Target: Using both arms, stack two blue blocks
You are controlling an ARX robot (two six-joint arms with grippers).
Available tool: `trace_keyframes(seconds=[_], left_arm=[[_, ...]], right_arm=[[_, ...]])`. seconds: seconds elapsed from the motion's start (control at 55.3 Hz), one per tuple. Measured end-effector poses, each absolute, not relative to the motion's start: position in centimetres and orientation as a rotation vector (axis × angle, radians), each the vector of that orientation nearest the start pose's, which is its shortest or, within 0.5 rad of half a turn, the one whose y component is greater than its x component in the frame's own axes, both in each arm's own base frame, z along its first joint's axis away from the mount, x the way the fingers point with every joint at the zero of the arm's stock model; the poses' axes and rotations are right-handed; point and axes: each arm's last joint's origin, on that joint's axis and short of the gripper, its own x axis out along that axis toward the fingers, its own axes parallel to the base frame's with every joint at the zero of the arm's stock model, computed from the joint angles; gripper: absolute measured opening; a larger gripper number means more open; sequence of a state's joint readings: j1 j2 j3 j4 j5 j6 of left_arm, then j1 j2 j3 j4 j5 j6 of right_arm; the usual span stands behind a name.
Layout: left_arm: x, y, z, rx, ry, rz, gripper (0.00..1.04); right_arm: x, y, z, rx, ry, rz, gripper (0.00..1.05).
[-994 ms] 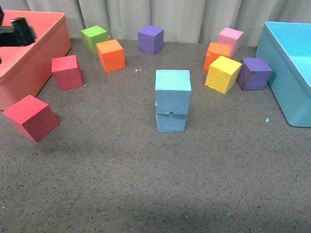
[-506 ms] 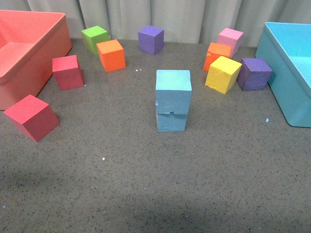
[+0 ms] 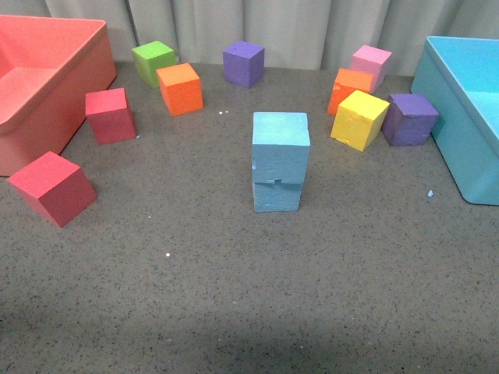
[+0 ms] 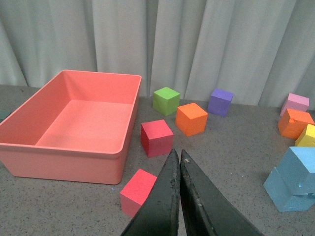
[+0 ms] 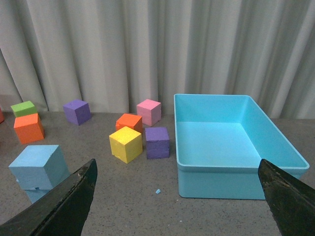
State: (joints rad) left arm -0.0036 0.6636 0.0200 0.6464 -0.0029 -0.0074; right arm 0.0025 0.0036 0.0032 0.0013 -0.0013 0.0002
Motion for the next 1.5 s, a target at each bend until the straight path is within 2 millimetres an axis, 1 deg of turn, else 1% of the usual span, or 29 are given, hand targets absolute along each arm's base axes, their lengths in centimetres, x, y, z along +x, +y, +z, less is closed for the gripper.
trace_keyframes(seconds=[0.687, 1.121, 1.157, 1.211, 1.247, 1.41, 1.446, 1.482, 1.5], left_arm=[[11.8, 0.0, 17.4, -0.007, -0.023, 0.0, 0.04], [10.8, 0.0, 17.3, -0.007, -0.023, 0.0, 0.04], [10.6, 0.0, 17.3, -0.008, -0.029, 0.0, 0.04], [10.1, 0.0, 16.8, -0.007, 0.012, -0.003, 0.04], [9.8, 0.0, 16.9, -0.007, -0.004, -0.003, 0.04], [9.7, 0.0, 17.0, -0.007, -0.016, -0.003, 0.04], [9.7, 0.0, 17.0, -0.007, -0.016, -0.002, 0.09], [9.7, 0.0, 17.0, -0.007, -0.016, -0.003, 0.2], [9.7, 0.0, 17.0, -0.007, -0.017, -0.003, 0.23]], right_arm=[[9.8, 0.0, 16.4, 0.0, -0.001, 0.003, 0.95], [9.8, 0.0, 16.4, 0.0, -0.001, 0.003, 0.95], [9.8, 0.0, 16.4, 0.0, -0.001, 0.003, 0.95], [9.8, 0.0, 16.4, 0.0, -0.001, 0.004, 0.95], [9.8, 0.0, 16.4, 0.0, -0.001, 0.003, 0.95], [9.8, 0.0, 16.4, 0.0, -0.001, 0.004, 0.95], [9.8, 0.0, 16.4, 0.0, -0.001, 0.004, 0.95], [9.8, 0.0, 16.4, 0.0, -0.001, 0.003, 0.95], [9.8, 0.0, 16.4, 0.0, -0.001, 0.004, 0.95]])
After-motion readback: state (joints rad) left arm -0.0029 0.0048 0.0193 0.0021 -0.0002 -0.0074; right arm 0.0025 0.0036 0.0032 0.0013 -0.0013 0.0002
